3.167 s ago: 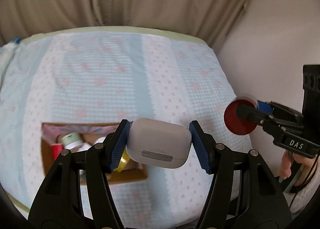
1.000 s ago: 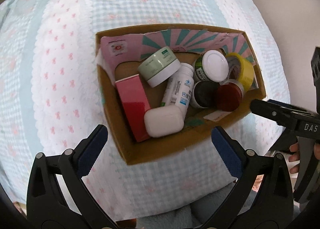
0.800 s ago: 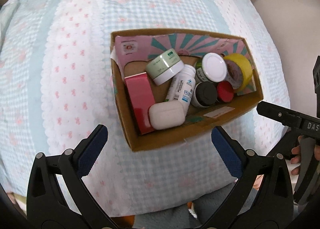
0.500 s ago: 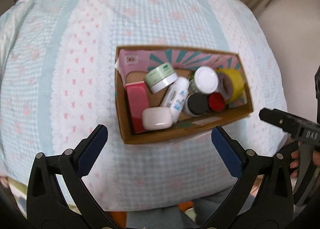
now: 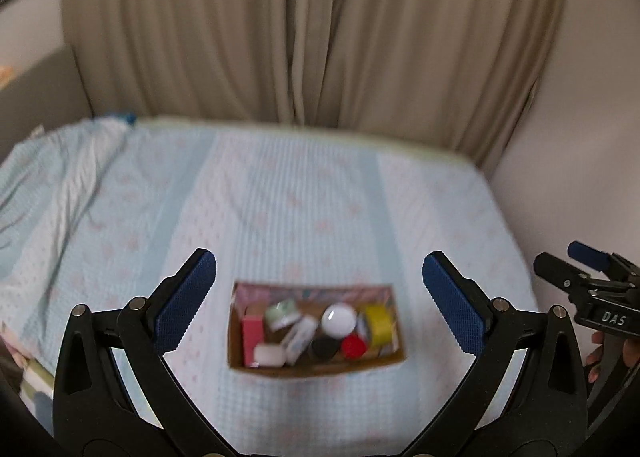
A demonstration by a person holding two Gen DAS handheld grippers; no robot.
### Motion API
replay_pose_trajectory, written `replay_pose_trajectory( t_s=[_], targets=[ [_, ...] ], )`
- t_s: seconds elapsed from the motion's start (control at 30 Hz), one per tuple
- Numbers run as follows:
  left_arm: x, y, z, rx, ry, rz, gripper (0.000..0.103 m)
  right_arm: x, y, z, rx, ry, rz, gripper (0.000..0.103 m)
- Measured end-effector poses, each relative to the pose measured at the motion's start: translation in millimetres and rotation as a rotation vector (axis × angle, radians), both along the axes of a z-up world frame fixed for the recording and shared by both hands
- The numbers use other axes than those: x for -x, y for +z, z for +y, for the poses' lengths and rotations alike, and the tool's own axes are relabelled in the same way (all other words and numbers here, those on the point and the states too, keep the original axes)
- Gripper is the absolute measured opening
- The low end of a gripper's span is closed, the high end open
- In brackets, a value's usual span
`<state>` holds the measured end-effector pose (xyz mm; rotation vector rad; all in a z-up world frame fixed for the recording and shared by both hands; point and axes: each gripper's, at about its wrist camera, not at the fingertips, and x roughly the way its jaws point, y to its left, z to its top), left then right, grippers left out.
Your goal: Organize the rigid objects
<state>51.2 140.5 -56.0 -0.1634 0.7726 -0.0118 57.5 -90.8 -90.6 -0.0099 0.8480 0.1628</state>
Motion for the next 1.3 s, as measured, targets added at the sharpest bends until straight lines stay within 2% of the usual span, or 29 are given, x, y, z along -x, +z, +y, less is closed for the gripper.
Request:
replay_pose_trajectory(
  t_s=[0.13,0.27,0.4,0.63,1.3],
  targets=[
    [30,40,-22,-0.036,-0.007,-0.124,0.103,24,35,-10,0.016,-0.022,-0.104,0.095],
    [49,48,-40,-0.08,-0.013,-0.164,0.103,44,46,-17,0.024,-0.033,-0.156,0.095],
    [62,50,-45,-0.062,-0.001,-0.18,0.103,58,49,-24,0.017,-0.053,-0.21,0.095],
    [68,52,-49,-0.058,0.012,-0.201,0.103,60,53,-30,0.024,-0.061,-0.24,0.095],
    [70,49,-50,-0.097,-0.013,-0.206,0.103,60,48,-28,0.025,-0.074,-0.242,0.095]
  ],
)
